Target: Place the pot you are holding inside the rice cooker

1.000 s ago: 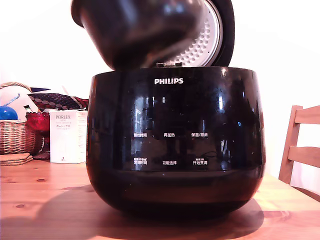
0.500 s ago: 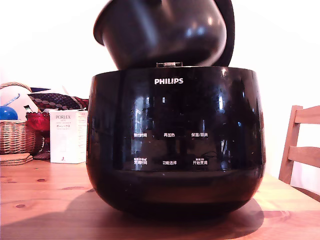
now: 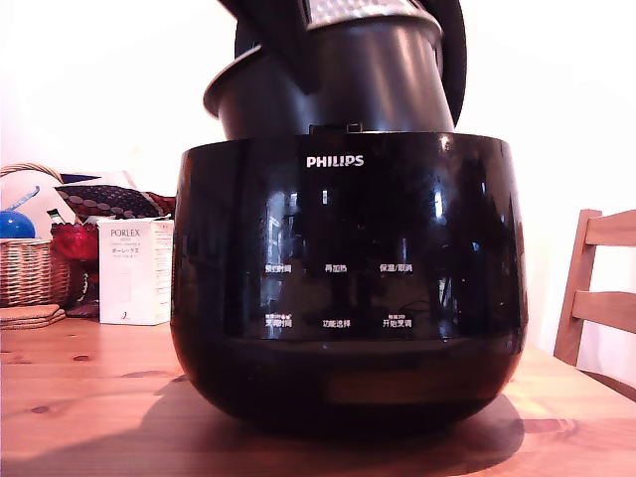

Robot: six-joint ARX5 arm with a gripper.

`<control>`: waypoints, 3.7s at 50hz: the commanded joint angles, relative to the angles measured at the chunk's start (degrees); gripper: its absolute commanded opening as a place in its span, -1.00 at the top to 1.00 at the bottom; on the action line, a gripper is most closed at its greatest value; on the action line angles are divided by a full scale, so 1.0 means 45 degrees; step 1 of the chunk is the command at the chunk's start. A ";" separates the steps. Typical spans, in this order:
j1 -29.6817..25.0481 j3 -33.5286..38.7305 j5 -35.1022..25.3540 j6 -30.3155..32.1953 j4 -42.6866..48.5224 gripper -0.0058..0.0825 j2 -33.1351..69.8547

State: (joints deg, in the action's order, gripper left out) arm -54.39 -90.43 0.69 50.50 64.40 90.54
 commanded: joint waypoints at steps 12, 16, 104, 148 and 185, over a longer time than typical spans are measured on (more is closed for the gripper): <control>-0.0427 -0.0272 0.1341 0.3342 0.0442 0.92 -0.0024; -0.0427 -0.0272 0.1588 0.4362 0.0427 0.92 -0.0024; -0.0355 -0.0272 -0.0612 0.5445 0.1579 0.92 0.1025; -0.0330 -0.0267 -0.0335 0.5396 0.1394 0.53 0.1025; -0.0325 -0.0821 0.0699 0.4420 0.1399 0.52 0.1020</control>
State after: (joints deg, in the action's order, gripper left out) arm -55.53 -92.36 4.16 71.61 70.61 94.98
